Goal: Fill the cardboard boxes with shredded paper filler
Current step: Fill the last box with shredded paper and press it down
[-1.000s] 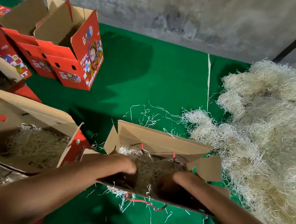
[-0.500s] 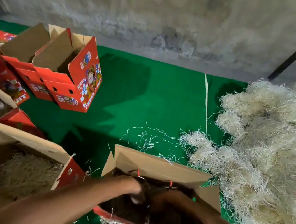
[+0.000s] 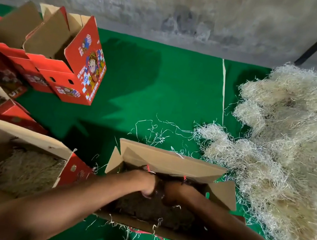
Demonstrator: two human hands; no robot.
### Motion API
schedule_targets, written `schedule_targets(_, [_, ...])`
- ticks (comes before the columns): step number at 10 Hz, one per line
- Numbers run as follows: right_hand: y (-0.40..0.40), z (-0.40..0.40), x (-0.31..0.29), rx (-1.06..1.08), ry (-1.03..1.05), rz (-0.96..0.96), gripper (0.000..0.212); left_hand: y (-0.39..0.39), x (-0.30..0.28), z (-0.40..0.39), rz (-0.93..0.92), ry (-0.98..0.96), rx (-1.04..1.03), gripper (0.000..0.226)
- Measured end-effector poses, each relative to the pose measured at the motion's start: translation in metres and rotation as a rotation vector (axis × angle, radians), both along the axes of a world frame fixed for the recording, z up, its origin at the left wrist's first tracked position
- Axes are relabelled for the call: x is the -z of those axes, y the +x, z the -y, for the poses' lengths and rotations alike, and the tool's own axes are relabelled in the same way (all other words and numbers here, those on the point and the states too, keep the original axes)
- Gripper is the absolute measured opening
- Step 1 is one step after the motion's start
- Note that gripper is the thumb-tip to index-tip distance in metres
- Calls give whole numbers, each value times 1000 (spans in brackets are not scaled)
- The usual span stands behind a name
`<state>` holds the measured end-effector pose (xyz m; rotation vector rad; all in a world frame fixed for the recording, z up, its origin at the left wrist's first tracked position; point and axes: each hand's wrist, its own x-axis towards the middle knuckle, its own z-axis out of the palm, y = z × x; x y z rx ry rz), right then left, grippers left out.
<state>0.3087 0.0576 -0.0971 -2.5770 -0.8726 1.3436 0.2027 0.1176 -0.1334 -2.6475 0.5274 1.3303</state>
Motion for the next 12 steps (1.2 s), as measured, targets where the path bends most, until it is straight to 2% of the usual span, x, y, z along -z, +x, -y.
schedule_targets(1, [-112, 88, 66, -108, -318, 72, 47, -16, -8, -26, 30, -138, -72, 35])
schedule_targets(2, [-109, 89, 77, -81, -273, 97, 50, -31, -21, -49, 28, -343, -206, 32])
schedule_targets(3, [-105, 90, 80, -71, -321, 12, 47, -22, -23, -38, 30, -222, -160, 32])
schedule_targets(4, [-91, 93, 65, 55, -326, -21, 43, -12, -18, -18, -23, -105, -177, 27])
schedule_targets(5, [-96, 97, 66, 74, -415, -90, 43, -19, -4, -18, -130, -73, -129, 23])
schedule_targets(6, [-119, 104, 65, 79, -437, -134, 39, -28, 4, -24, -257, 130, -112, 19])
schedule_targets(7, [-149, 118, 69, 208, -398, -147, 37, -30, 13, -33, -253, 288, -84, 26])
schedule_targets(8, [-133, 114, 66, 200, -390, -167, 37, -21, 14, -38, -292, 118, -186, 33])
schedule_targets(9, [-129, 109, 36, 173, -361, -122, 38, -13, -26, -37, -260, -61, -153, 37])
schedule_targets(10, [-120, 103, -25, 157, -221, 94, 29, -6, -82, -35, -163, -257, -252, 26])
schedule_targets(11, [-122, 105, -78, 181, -36, 118, 19, -13, -130, -31, -24, -480, -301, 18])
schedule_targets(12, [-123, 117, -117, 275, 189, 111, 9, -25, -168, -19, 237, -734, -311, 13])
